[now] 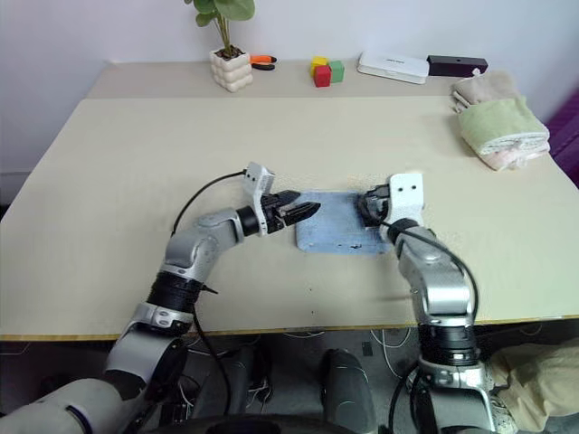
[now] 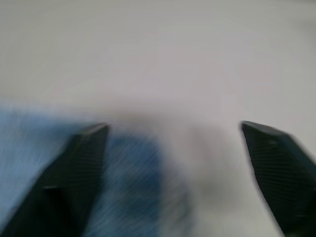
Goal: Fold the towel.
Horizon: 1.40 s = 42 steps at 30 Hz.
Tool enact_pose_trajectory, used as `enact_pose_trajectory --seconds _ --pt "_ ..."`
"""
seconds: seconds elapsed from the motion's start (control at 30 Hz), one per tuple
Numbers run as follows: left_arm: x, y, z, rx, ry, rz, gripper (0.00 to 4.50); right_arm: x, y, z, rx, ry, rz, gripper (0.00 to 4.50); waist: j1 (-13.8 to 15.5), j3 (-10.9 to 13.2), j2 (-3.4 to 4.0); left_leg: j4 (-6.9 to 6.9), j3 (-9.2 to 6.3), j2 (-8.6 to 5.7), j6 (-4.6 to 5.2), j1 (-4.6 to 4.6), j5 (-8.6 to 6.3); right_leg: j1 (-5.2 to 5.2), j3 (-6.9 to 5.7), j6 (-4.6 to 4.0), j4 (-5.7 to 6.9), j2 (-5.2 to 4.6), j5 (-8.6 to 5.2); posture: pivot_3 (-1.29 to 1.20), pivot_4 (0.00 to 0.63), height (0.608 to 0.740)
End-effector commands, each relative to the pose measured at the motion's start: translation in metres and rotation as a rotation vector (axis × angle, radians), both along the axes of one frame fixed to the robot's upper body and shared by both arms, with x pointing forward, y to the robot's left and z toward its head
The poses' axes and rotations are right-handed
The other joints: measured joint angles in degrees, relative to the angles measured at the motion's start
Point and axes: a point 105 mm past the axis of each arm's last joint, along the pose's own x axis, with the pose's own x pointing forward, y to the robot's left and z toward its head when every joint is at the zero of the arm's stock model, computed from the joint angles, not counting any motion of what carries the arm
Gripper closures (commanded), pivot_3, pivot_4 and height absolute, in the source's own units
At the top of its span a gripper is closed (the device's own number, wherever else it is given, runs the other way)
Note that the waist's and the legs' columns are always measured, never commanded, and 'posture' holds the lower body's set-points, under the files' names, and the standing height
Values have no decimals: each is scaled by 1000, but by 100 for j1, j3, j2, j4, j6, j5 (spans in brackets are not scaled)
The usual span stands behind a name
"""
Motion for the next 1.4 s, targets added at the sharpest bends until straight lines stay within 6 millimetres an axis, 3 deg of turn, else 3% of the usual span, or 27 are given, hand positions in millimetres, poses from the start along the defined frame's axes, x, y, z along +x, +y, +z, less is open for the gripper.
enact_pose_trajectory --seconds 0.03,0.2,0.27,0.37,0.47,0.6,0.7,0.93,0.97,1.1,1.23,1.33,1.4 --pt "-8 16 35 -36 -122 -89 60 -13 9 23 197 33 190 0 -2 0 0 -1 0 0 -1 0 0 0 0 0 0 0 0 0 150 740" --pt "-16 53 64 -95 -204 -161 60 -27 -9 10 247 208 222 0 12 0 2 -3 0 7 -1 -1 0 -2 0 -2 -1 -2 0 0 150 740" --pt "-23 64 70 -89 -239 -201 60 -38 -5 -5 237 313 275 0 28 0 2 -3 0 6 0 -1 0 -2 0 -2 -1 -3 0 0 150 740" --pt "-32 74 69 -62 -261 -242 60 -46 -1 -16 200 390 314 0 20 0 2 -3 1 5 0 -1 -1 -2 0 -2 -3 -4 0 0 150 740" --pt "-47 80 61 -37 -230 -296 60 -42 -10 -30 183 443 240 0 -1 -1 3 -3 3 3 -1 0 0 -2 0 -2 -1 -3 0 0 150 740" --pt "-60 87 58 -11 -235 -325 60 -43 3 -31 290 472 279 0 -42 0 2 -4 2 4 -2 0 0 -4 0 -2 -1 -2 0 0 150 740" --pt "-68 100 58 38 -253 -338 0 -51 18 -36 329 528 362 889 -69 0 2 -4 1 7 -3 -1 1 -3 1 -2 -2 -2 0 0 150 740" --pt "-60 115 56 50 -239 -257 0 -40 22 -33 410 501 345 4413 -81 0 3 -8 3 7 -4 -1 0 -5 1 -3 -3 -2 0 0 150 740" --pt "-56 115 57 44 -244 -237 0 -36 19 -32 414 487 327 4466 -82 0 3 -8 3 7 -4 -1 0 -5 1 -3 -3 -2 0 0 150 740" --pt "-43 115 57 26 -260 -182 0 -24 -1 -8 487 337 242 4466 -78 0 6 -8 4 3 -5 0 1 -5 2 -2 -1 -2 0 0 150 740" --pt "-36 109 58 1 -271 -188 0 -21 -43 9 563 199 64 4466 -55 0 5 -8 10 0 -5 -2 2 -6 3 -1 -2 -2 0 0 150 740" --pt "-26 101 55 -6 -291 -189 0 -33 -82 17 641 81 -149 4466 -46 0 5 -8 14 0 -6 -1 2 -5 3 -1 -2 -2 1 0 150 740" --pt "-22 94 56 -18 -303 -212 0 -47 -108 8 692 46 -313 4466 -38 0 5 -8 18 -1 -6 -1 2 -5 3 -1 0 -2 1 0 150 740"
